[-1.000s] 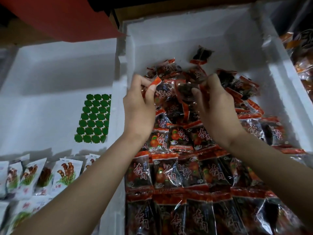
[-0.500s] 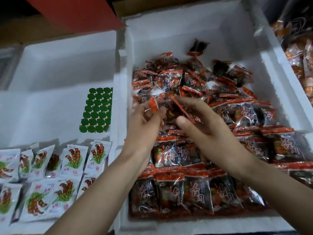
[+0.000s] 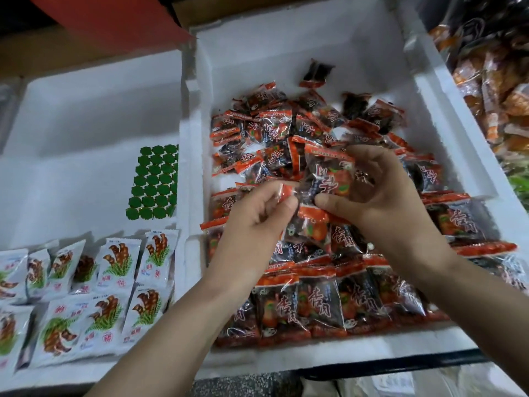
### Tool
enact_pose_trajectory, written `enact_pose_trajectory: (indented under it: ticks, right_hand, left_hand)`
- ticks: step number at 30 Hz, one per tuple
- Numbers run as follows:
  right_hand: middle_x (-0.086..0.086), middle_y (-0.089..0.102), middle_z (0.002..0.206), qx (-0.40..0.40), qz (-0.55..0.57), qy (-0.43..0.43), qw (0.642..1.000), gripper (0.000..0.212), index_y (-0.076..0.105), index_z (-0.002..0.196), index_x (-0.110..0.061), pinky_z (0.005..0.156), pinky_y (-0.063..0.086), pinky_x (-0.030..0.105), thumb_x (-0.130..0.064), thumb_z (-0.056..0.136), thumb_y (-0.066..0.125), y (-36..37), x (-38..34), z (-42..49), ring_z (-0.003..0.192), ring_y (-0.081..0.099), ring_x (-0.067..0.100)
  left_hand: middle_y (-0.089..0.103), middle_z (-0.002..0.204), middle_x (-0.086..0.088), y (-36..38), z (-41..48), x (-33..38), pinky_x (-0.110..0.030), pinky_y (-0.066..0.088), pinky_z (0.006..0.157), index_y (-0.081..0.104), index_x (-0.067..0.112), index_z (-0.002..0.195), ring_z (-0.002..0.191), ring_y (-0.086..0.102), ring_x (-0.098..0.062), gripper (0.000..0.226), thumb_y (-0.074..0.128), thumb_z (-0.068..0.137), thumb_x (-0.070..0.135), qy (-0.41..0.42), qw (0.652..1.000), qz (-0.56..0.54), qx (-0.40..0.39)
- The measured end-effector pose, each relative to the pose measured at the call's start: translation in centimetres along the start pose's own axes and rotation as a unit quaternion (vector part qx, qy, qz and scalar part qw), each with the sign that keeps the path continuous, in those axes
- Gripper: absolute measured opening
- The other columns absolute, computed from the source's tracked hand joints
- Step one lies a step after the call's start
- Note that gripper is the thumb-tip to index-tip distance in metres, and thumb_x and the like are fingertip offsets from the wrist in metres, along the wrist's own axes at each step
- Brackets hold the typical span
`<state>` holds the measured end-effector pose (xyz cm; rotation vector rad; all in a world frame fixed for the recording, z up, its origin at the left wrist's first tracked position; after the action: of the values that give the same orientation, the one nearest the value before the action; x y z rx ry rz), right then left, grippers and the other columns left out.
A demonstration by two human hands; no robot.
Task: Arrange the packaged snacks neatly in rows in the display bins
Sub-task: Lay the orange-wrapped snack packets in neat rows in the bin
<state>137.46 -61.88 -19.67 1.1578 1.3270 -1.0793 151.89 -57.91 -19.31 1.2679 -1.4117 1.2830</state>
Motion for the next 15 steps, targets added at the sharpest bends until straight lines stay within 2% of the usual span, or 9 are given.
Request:
enact_pose_trajectory:
  ticks: [1,2,5,6,8,10,12,13,15]
  right_hand:
    - [-0.002,0.066,0.104,0.002,0.01,0.037,0.999,0.078,0.045,0.126,-0.018,0.083,0.055,0.03,-0.027,0.056,0.079,-0.2,0.6,0.0,0.096,0.066,0.013]
    - [0.002,0.068,0.101,-0.005,0.024,0.067,0.997,0.076,0.046,0.126,-0.015,0.082,0.055,0.031,-0.027,0.058,0.079,-0.3,1.1,-0.1,0.093,0.067,0.017]
    - [0.003,0.059,0.067,-0.018,0.076,0.08,0.994,0.024,0.058,0.095,-0.008,0.068,0.058,0.026,-0.014,0.075,0.069,-0.2,1.0,-0.5,0.071,0.067,0.016]
    - [0.002,0.059,0.064,-0.02,0.088,0.075,0.993,0.015,0.059,0.092,-0.008,0.064,0.057,0.024,-0.01,0.079,0.066,-0.3,0.8,-0.7,0.069,0.068,0.015]
    - [0.001,0.067,0.068,-0.038,0.071,0.063,0.995,0.013,0.061,0.096,-0.008,0.057,0.055,0.02,-0.006,0.083,0.061,-0.5,0.3,-0.8,0.066,0.069,0.013]
    - [-0.001,0.068,0.063,-0.069,-0.053,0.039,0.995,0.01,0.064,0.095,-0.012,0.048,0.049,0.015,-0.011,0.085,0.06,-0.7,-0.3,-0.8,0.054,0.064,0.007]
    - [-0.006,0.062,0.051,-0.1,-0.2,0.016,0.975,0.004,0.064,0.084,-0.022,0.041,0.041,0.011,-0.023,0.084,0.06,-0.8,-0.5,-0.6,0.043,0.055,0.004]
    - [-0.005,0.059,0.047,-0.113,-0.249,0.009,0.962,0.007,0.064,0.08,-0.026,0.04,0.037,0.011,-0.032,0.081,0.06,-0.8,-0.4,-0.6,0.041,0.051,0.006]
    - [-0.001,0.051,0.045,-0.129,-0.297,0.003,0.946,0.028,0.067,0.081,-0.024,0.038,0.032,0.013,-0.047,0.07,0.056,-0.7,0.0,-0.5,0.039,0.041,0.008]
  left_hand:
    - [0.059,0.068,0.013,0.3,-0.1,0.2,-0.01,0.042,0.071,0.07,0.033,0.083,0.071,0.052,0.002,0.025,0.052,0.094,0.019,0.009,1.0,0.008,-0.006]
    - [0.061,0.069,0.013,0.5,-0.2,0.3,-0.008,0.041,0.07,0.07,0.031,0.084,0.07,0.054,0.003,0.025,0.051,0.094,0.018,0.011,1.0,0.009,-0.005]
    - [0.069,0.08,0.013,0.1,-0.5,0.3,-0.015,0.048,0.075,0.071,0.038,0.08,0.079,0.062,0.001,0.031,0.052,0.094,0.019,0.008,1.0,0.013,0.02]
    - [0.07,0.083,0.008,-0.1,-0.6,0.2,-0.02,0.049,0.079,0.07,0.037,0.085,0.082,0.062,-0.004,0.026,0.052,0.094,0.021,0.012,0.999,0.027,0.027]
    - [0.069,0.087,-0.001,-0.9,-0.7,0.0,-0.026,0.046,0.082,0.067,0.033,0.091,0.083,0.062,-0.013,0.018,0.052,0.094,0.024,0.019,0.997,0.054,0.053]
    - [0.068,0.087,-0.003,-2.1,-0.7,0.0,-0.025,0.047,0.079,0.066,0.03,0.093,0.083,0.062,-0.016,0.016,0.051,0.095,0.024,0.024,0.995,0.061,0.079]
    - [0.066,0.075,0.011,-3.3,-0.8,0.1,-0.014,0.044,0.067,0.065,0.026,0.091,0.07,0.06,-0.002,0.017,0.05,0.095,0.021,0.021,0.993,0.05,0.101]
    - [0.064,0.068,0.016,-3.9,-0.9,0.4,-0.009,0.041,0.062,0.064,0.025,0.089,0.064,0.057,0.004,0.017,0.049,0.096,0.019,0.029,0.992,0.053,0.112]
    - [0.063,0.067,0.016,-5.1,-1.2,1.1,-0.008,0.04,0.062,0.061,0.025,0.086,0.063,0.056,0.004,0.018,0.048,0.096,0.018,0.054,0.987,0.075,0.134]
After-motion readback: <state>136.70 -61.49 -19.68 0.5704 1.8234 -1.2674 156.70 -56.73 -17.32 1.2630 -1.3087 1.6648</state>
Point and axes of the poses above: each hand's wrist, its own z-axis towards the middle knuckle, its own y-axis out of the palm, x = y × z, the point moved 9 cm from there along z, towards the middle knuckle
